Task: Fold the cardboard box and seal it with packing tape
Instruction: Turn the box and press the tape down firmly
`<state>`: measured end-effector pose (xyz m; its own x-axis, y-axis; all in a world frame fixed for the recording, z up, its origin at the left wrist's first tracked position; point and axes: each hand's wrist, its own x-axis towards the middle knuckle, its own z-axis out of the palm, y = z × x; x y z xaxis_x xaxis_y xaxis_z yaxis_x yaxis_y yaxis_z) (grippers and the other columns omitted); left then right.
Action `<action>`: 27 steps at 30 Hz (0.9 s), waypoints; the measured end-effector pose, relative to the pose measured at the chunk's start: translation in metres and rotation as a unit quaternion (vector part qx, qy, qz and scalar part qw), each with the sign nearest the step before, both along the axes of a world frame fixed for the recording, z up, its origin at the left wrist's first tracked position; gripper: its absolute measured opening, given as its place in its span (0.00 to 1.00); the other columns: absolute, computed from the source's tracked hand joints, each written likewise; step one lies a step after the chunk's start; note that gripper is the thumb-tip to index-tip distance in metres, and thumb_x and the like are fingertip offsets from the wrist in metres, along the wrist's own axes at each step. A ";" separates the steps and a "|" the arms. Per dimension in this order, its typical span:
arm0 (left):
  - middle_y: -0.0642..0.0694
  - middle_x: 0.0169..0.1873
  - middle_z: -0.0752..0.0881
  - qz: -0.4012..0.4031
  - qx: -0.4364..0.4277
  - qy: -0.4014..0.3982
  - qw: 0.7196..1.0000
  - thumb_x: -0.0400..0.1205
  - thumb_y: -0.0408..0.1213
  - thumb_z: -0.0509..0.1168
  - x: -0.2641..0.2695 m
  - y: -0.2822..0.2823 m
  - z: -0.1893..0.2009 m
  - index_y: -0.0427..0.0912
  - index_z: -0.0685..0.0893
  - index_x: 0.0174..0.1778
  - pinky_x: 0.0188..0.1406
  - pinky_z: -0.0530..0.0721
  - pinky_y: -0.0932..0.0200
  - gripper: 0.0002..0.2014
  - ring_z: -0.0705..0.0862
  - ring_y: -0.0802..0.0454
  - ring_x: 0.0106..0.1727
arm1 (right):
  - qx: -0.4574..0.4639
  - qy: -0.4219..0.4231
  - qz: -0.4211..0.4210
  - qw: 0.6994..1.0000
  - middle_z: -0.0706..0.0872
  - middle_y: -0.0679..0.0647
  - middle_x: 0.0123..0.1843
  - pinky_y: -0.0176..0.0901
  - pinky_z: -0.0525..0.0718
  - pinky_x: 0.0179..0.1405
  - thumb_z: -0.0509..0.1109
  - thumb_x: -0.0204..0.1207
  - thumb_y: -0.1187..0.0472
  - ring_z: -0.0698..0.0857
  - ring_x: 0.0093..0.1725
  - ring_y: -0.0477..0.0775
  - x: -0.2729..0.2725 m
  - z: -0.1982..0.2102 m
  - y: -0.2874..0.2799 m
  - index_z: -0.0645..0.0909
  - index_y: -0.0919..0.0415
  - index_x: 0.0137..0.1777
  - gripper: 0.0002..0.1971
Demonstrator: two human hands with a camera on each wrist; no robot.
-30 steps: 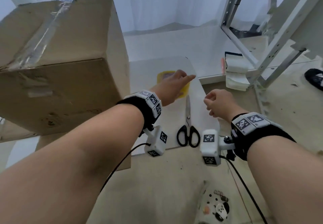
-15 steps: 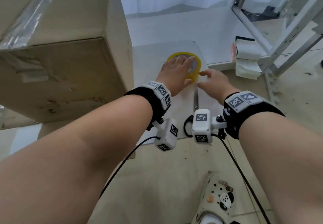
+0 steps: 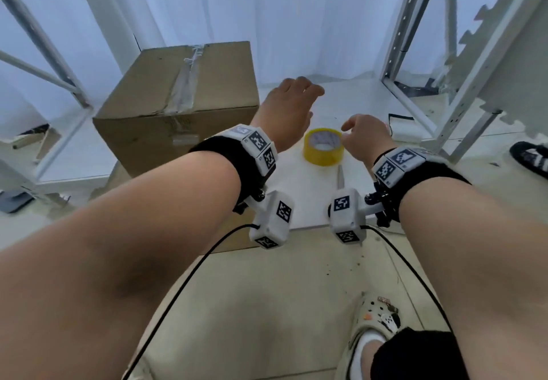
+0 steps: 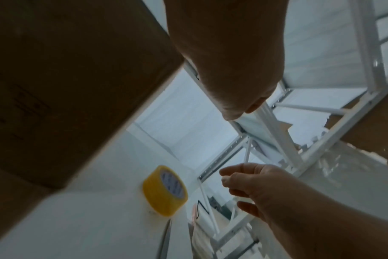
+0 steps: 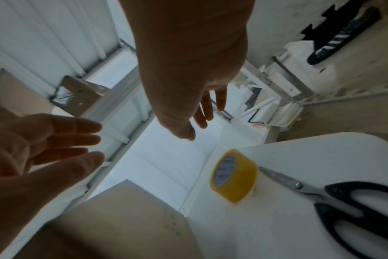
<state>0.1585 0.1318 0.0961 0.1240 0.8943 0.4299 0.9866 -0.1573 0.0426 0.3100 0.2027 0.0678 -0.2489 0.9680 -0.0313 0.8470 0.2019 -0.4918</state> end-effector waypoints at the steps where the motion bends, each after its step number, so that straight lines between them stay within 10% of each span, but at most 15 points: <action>1: 0.41 0.68 0.75 0.009 0.006 0.000 1.000 0.82 0.34 0.61 -0.007 -0.010 0.008 0.41 0.73 0.72 0.66 0.72 0.47 0.21 0.72 0.40 0.68 | 0.000 0.004 0.004 1.000 0.81 0.59 0.67 0.48 0.72 0.67 0.64 0.79 0.64 0.79 0.67 0.60 -0.005 0.008 -0.008 0.79 0.56 0.66 0.16; 10: 0.39 0.72 0.68 0.268 -0.003 -0.041 0.963 0.83 0.50 0.60 -0.140 -0.107 0.026 0.45 0.72 0.73 0.71 0.66 0.41 0.23 0.65 0.37 0.73 | 0.032 0.170 0.175 0.969 0.75 0.58 0.72 0.43 0.71 0.66 0.61 0.82 0.51 0.75 0.69 0.57 -0.114 0.047 -0.071 0.71 0.57 0.74 0.22; 15: 0.33 0.79 0.58 0.378 -0.059 -0.233 0.894 0.81 0.63 0.53 -0.191 -0.136 0.000 0.54 0.63 0.79 0.75 0.63 0.40 0.31 0.64 0.32 0.77 | 0.013 0.165 0.113 0.980 0.70 0.62 0.69 0.53 0.73 0.67 0.57 0.82 0.43 0.76 0.66 0.64 -0.158 0.035 -0.082 0.71 0.52 0.73 0.23; 19: 0.38 0.66 0.70 0.368 -0.008 -0.354 0.860 0.79 0.66 0.54 -0.194 -0.134 0.003 0.53 0.74 0.71 0.65 0.73 0.51 0.29 0.78 0.38 0.62 | 0.032 0.181 0.041 0.982 0.72 0.61 0.66 0.51 0.73 0.61 0.56 0.80 0.41 0.75 0.64 0.65 -0.173 0.036 -0.076 0.76 0.49 0.66 0.20; 27: 0.41 0.56 0.69 0.396 0.019 -0.232 0.888 0.80 0.66 0.53 -0.187 -0.135 -0.005 0.49 0.77 0.60 0.59 0.74 0.46 0.25 0.73 0.38 0.61 | 0.111 0.019 0.060 0.992 0.70 0.65 0.69 0.60 0.66 0.72 0.52 0.83 0.44 0.70 0.69 0.69 -0.173 0.030 -0.071 0.75 0.51 0.68 0.21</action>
<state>-0.0289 -0.0027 0.0908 -0.7358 0.6061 0.3020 0.6664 0.5688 0.4821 0.1372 0.1318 0.0974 -0.3601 0.9131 0.1911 0.7921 0.4075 -0.4545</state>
